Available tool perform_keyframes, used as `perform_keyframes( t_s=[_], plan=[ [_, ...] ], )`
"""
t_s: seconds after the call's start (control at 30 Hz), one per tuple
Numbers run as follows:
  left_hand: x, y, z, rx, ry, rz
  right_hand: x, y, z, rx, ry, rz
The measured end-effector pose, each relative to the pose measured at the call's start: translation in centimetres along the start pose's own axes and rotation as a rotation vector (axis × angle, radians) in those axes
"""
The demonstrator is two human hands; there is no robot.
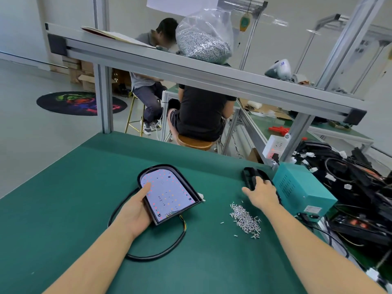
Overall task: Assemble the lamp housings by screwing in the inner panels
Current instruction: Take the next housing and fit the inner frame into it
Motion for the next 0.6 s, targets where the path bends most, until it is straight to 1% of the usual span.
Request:
perform_keyframes(
  t_s=[0.07,0.27,0.5,0.6],
  plan=[
    [-0.2,0.0,0.1,-0.007,-0.011,0.004,-0.3,-0.9,1.2,-0.046,0.026,-0.031],
    [0.1,0.0,-0.1,-0.008,0.002,0.007,-1.3,-2.3,1.6,-0.080,0.066,-0.085],
    [0.3,-0.2,-0.2,0.002,0.011,0.007,-1.6,-3.1,2.5,-0.183,0.063,-0.047],
    [0.3,-0.2,-0.2,0.001,0.016,0.012,-1.1,-2.5,2.3,-0.187,0.068,0.020]
  ],
)
Point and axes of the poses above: each hand's wrist, its own y-axis away from the middle knuckle, its own x-axis out of the back of the hand, z = x × y, the point moved 5 cm from there along -y, towards the middle knuckle
